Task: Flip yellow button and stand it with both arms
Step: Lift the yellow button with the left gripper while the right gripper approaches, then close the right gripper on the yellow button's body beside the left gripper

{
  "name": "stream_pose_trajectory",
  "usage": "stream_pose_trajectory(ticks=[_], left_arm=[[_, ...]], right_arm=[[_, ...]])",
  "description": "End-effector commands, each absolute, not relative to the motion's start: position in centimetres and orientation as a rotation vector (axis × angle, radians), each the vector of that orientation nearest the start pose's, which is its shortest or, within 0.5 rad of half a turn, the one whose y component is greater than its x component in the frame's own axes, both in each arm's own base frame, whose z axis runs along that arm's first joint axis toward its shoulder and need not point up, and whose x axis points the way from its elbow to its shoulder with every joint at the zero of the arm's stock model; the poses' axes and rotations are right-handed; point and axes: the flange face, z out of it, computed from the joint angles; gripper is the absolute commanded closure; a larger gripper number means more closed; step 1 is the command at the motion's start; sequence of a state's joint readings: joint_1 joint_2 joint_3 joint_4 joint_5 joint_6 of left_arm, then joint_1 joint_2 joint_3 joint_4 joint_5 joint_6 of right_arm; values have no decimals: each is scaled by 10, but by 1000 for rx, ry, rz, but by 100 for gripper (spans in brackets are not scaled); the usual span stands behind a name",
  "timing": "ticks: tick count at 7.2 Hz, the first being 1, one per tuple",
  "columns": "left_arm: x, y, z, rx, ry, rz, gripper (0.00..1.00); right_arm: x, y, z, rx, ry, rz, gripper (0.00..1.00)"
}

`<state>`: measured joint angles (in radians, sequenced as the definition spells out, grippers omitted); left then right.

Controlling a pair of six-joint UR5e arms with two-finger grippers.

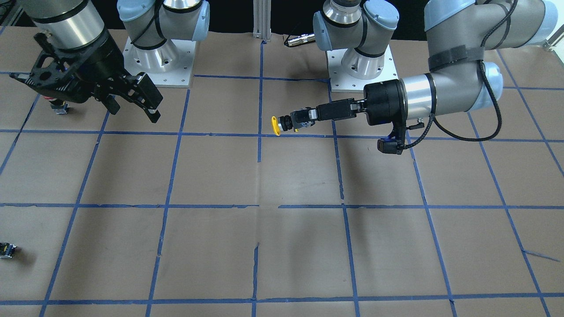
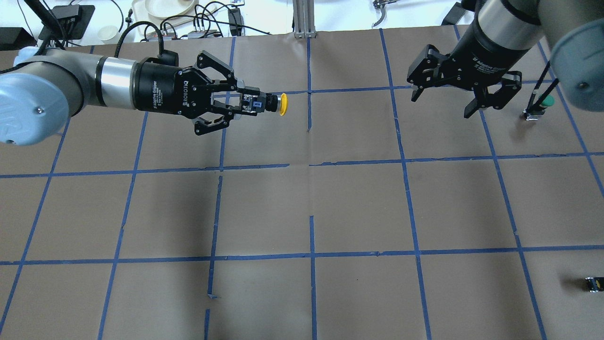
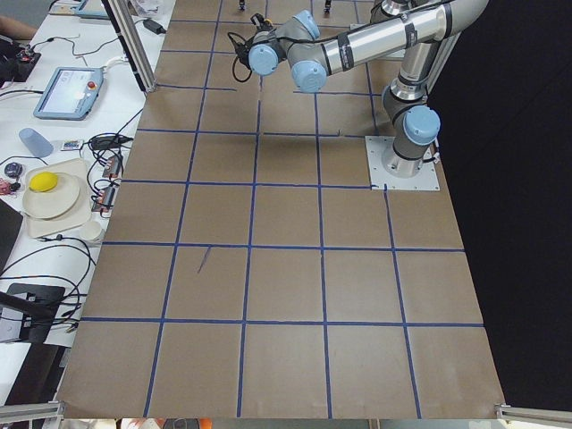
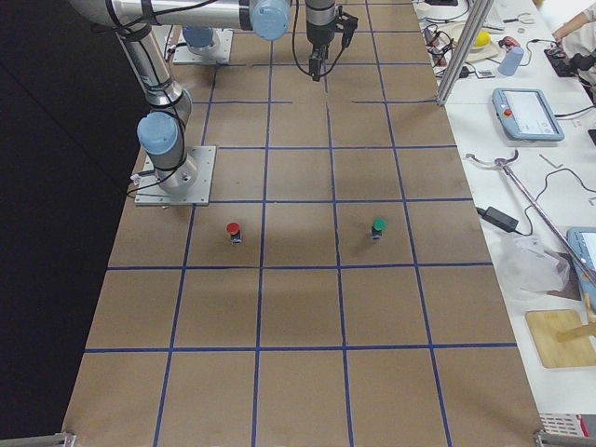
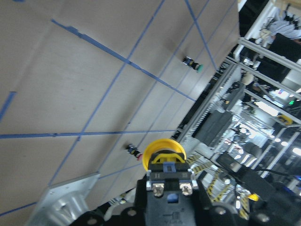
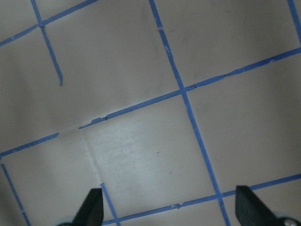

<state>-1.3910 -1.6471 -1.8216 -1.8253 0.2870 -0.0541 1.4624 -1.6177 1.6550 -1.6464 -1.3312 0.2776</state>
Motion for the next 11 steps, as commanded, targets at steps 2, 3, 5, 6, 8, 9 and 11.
stream_pose_trajectory(ticks=[2, 3, 5, 6, 8, 9, 11], left_arm=[[-180, -491, 362, 645, -1489, -498, 100], [-187, -495, 355, 642, -1460, -504, 100], [-209, -492, 352, 632, -1425, -536, 99], [-218, -488, 353, 619, -1430, -550, 100], [-219, -489, 354, 620, -1418, -547, 99], [-218, -491, 356, 637, -1391, -554, 99], [-219, -491, 356, 634, -1391, -552, 99]], right_arm=[[54, -495, 446, 775, 2266, 180, 0], [66, -493, 441, 778, 2088, 217, 0], [86, -478, 439, 840, 1885, 302, 0], [102, -466, 446, 826, 1896, 315, 0], [129, -455, 422, 790, 1870, 390, 0], [132, -459, 423, 782, 1820, 398, 1], [136, -461, 427, 749, 1797, 374, 2]])
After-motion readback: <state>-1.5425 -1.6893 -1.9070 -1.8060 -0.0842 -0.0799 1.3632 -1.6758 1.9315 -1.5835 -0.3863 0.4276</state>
